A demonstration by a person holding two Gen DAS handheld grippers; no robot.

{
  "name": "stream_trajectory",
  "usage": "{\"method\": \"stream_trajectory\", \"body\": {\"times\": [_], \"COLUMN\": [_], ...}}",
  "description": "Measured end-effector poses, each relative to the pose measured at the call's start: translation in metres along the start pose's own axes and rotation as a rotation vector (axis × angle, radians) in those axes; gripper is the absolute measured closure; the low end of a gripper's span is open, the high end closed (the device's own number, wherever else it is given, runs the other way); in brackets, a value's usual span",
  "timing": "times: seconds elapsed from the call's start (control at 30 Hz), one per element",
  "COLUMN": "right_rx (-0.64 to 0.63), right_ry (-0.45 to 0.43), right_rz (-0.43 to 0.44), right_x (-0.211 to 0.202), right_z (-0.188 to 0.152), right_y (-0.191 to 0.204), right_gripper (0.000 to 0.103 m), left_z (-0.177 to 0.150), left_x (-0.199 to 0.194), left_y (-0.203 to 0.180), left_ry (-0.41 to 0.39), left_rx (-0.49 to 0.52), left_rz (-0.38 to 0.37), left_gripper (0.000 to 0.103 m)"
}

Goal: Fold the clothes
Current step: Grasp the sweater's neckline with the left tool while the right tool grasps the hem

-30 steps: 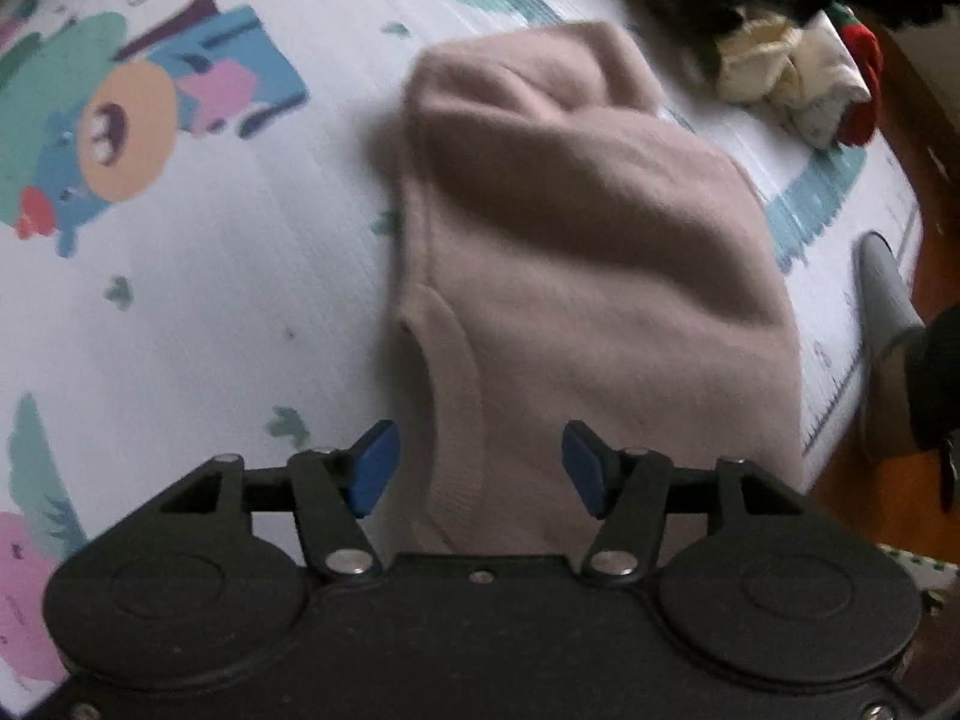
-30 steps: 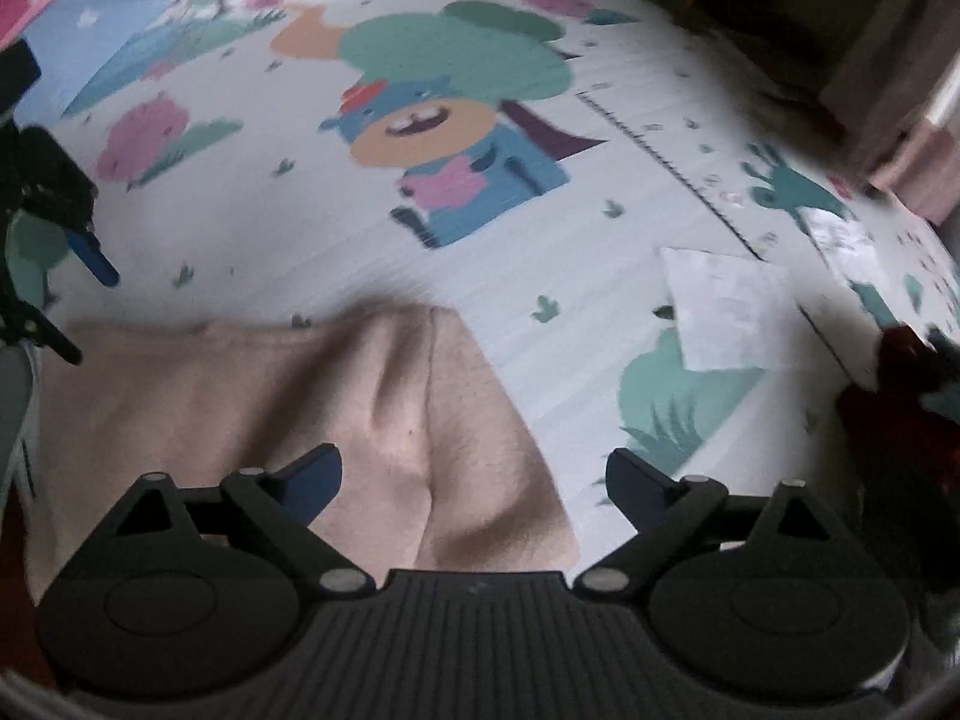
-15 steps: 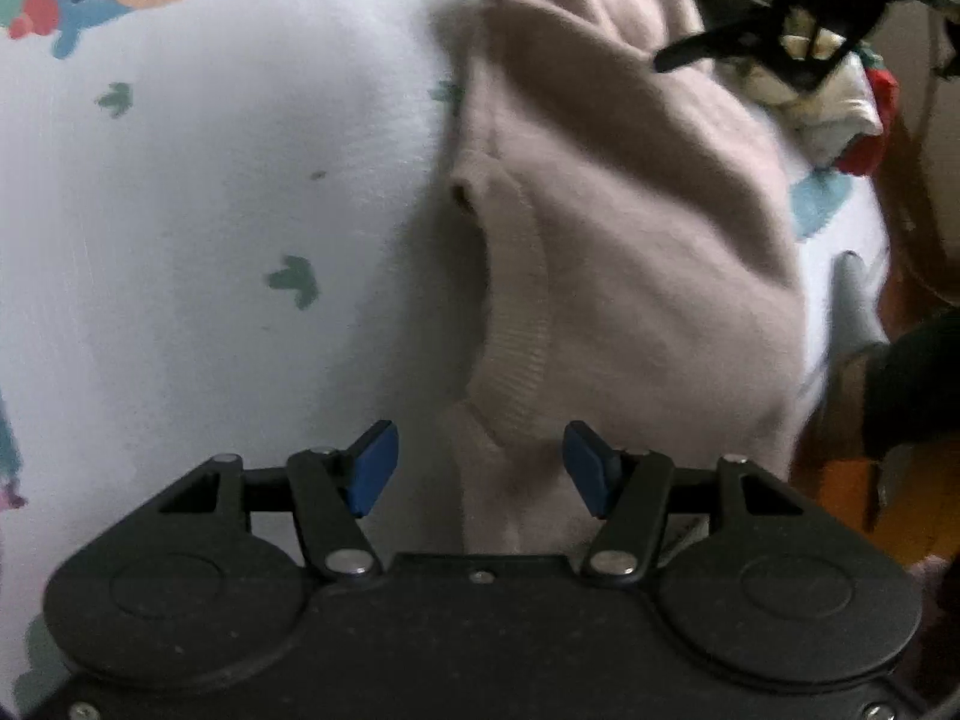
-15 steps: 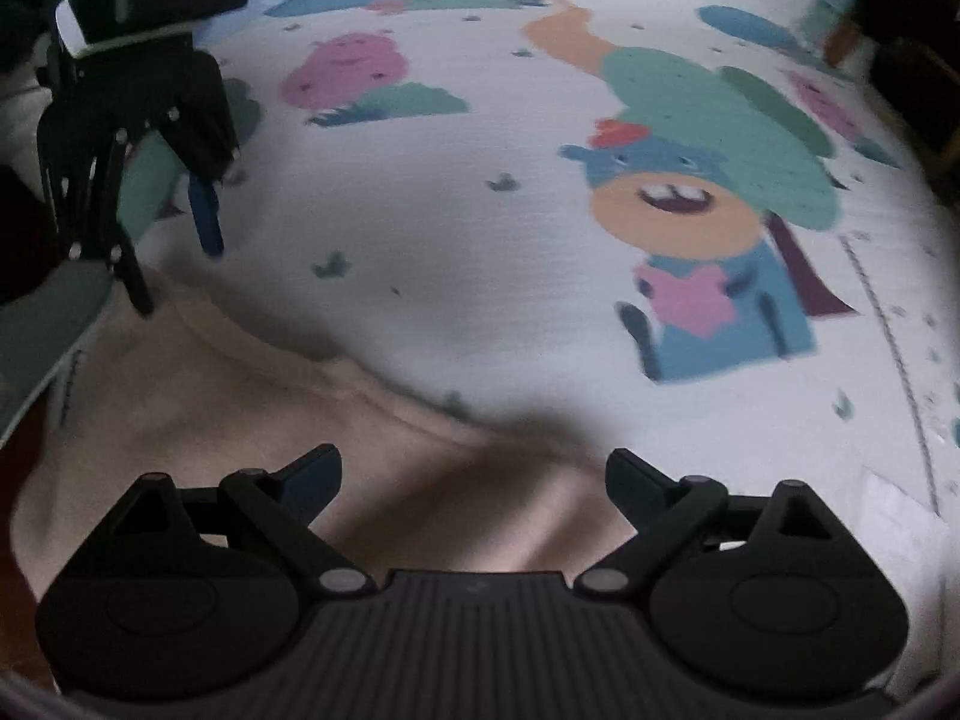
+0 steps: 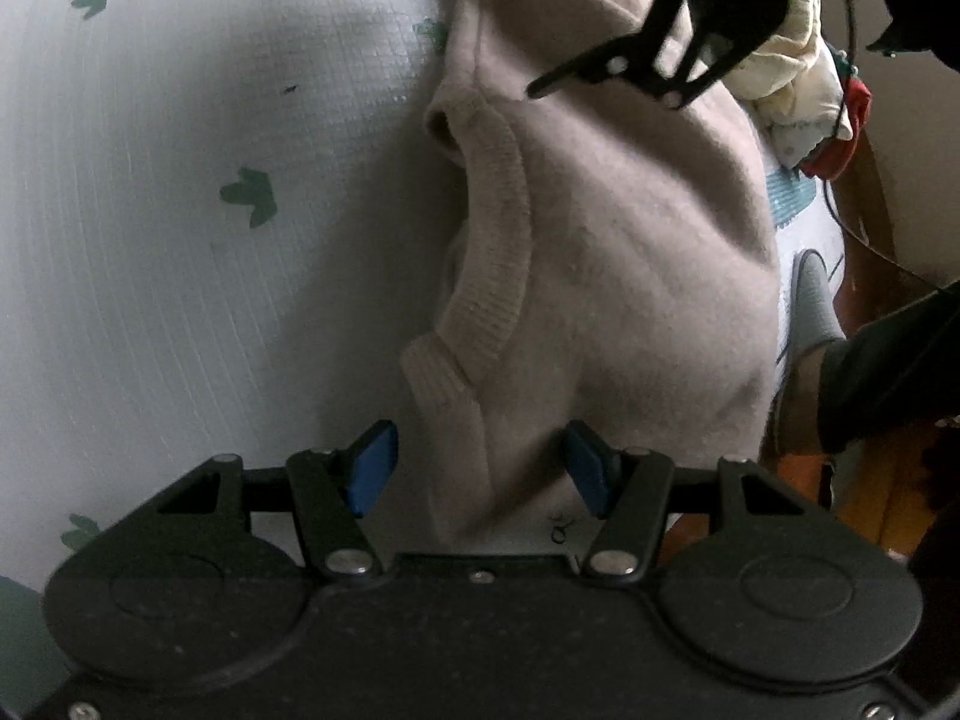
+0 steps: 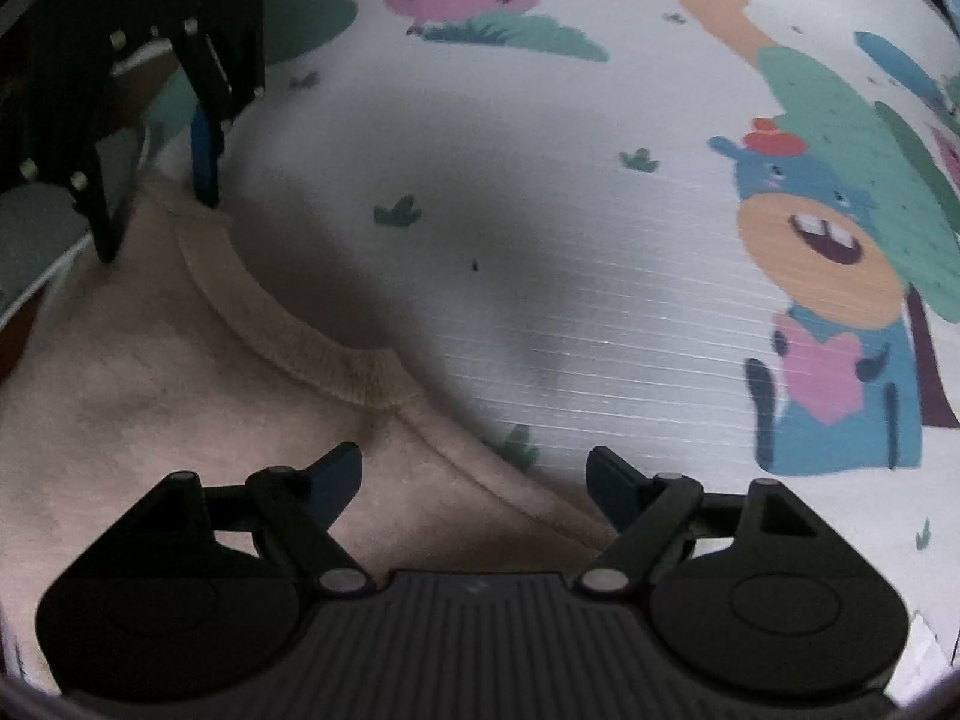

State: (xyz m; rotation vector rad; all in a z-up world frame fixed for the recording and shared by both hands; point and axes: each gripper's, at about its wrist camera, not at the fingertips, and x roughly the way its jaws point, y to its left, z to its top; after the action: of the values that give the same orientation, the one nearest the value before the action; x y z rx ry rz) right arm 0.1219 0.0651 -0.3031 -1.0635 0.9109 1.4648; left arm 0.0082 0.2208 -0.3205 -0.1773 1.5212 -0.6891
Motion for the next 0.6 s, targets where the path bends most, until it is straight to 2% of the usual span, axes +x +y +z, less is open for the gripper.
{"method": "stream_trajectory", "body": {"times": [0.1, 0.17, 0.23, 0.27, 0.33, 0.37, 0.4, 0.43, 0.5, 0.6], "right_rx": [-0.073, -0.063, -0.010, 0.010, -0.004, -0.010, -0.014, -0.024, -0.032, -0.005], "right_ry": [0.046, 0.056, 0.055, 0.050, 0.034, 0.030, 0.030, 0.034, 0.043, 0.041], "right_rz": [-0.034, -0.026, 0.014, 0.039, 0.035, 0.037, 0.028, 0.009, -0.018, -0.045], "right_x": [0.016, 0.019, 0.016, 0.014, 0.010, 0.007, 0.004, 0.000, -0.009, -0.032], "right_z": [0.001, -0.001, -0.005, -0.007, -0.012, -0.014, -0.016, -0.019, -0.029, -0.051], "right_y": [0.008, 0.009, 0.004, 0.003, 0.009, 0.012, 0.014, 0.015, 0.016, 0.016], "right_gripper": [0.023, 0.024, 0.034, 0.042, 0.054, 0.068, 0.078, 0.082, 0.084, 0.084], "left_z": [0.000, 0.000, 0.001, 0.001, 0.002, 0.002, 0.003, 0.004, 0.009, 0.022], "left_x": [0.000, 0.000, 0.001, 0.002, 0.003, 0.003, 0.003, 0.001, -0.006, -0.020], "left_y": [-0.001, -0.004, -0.007, -0.008, -0.012, -0.015, -0.016, -0.017, -0.020, -0.029], "left_ry": [-0.013, -0.019, -0.016, -0.012, -0.009, -0.008, -0.010, -0.016, -0.042, -0.097], "left_rx": [-0.002, 0.008, 0.012, 0.012, 0.034, 0.045, 0.058, 0.069, 0.099, 0.160], "left_rz": [-0.001, 0.001, -0.005, -0.008, -0.008, -0.001, 0.008, 0.014, 0.032, 0.064], "left_gripper": [0.043, 0.044, 0.047, 0.047, 0.056, 0.060, 0.070, 0.076, 0.083, 0.089]}}
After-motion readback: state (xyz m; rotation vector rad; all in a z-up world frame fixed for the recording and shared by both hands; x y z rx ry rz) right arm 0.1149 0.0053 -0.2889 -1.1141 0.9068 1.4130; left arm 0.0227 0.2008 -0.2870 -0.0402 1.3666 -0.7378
